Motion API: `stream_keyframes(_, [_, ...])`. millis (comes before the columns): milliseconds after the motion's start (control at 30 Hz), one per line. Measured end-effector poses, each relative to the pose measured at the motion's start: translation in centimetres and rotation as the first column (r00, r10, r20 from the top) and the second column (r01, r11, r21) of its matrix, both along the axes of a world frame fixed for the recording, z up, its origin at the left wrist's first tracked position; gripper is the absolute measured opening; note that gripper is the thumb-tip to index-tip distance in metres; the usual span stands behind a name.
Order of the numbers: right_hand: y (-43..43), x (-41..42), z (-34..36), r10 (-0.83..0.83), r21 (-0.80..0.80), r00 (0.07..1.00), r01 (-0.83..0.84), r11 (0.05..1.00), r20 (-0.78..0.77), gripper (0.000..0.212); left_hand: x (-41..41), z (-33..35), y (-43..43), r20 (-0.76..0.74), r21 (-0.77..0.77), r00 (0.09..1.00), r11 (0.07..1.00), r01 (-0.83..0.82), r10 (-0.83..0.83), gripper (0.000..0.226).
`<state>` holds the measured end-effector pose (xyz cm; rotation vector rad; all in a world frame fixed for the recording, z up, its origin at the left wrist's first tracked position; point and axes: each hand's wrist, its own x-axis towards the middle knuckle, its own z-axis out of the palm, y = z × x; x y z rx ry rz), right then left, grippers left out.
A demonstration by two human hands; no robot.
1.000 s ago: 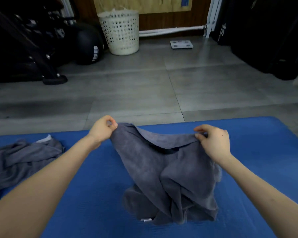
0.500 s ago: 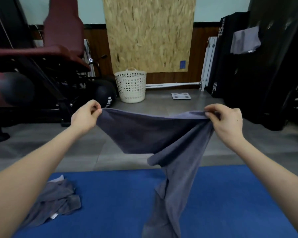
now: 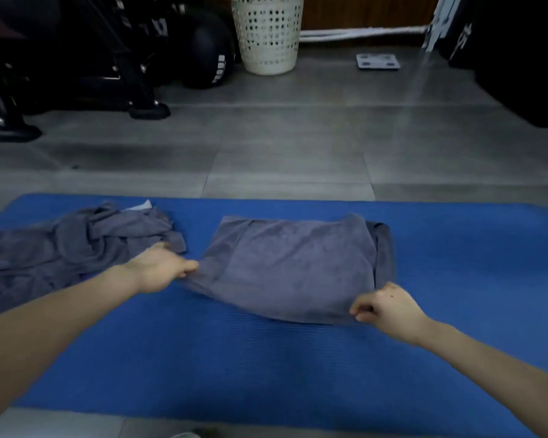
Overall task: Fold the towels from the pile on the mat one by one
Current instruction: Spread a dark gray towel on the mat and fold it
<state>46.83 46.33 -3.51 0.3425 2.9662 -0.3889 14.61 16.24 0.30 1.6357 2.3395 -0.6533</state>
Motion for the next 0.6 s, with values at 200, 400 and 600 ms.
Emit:
stream_keyframes(200, [-1.4, 0.1, -2.3, 0.153, -0.122, 0.942, -0.122, 0.985, 0.297, 0.024, 4.1, -3.6, 1.1, 0.228, -0.495, 0.971, 0.867, 0.054, 0.069, 0.017])
stream_keyframes(400, [3.0, -2.1, -1.4, -0.383, -0.120, 0.922, 0.387, 0.914, 0.054, 0.017, 2.5, -4.3, 7.9, 0.184, -0.348, 0.982, 0.933, 0.093, -0.029, 0.023])
stream_keyframes(600, [10.1, -3.9, -4.0, -0.784, -0.234, 0.621, 0.766, 0.599, 0.026, 0.048, 3.4, -4.4, 18.7, 0.092, -0.134, 0.971, 0.963, 0.233, -0.222, 0.028])
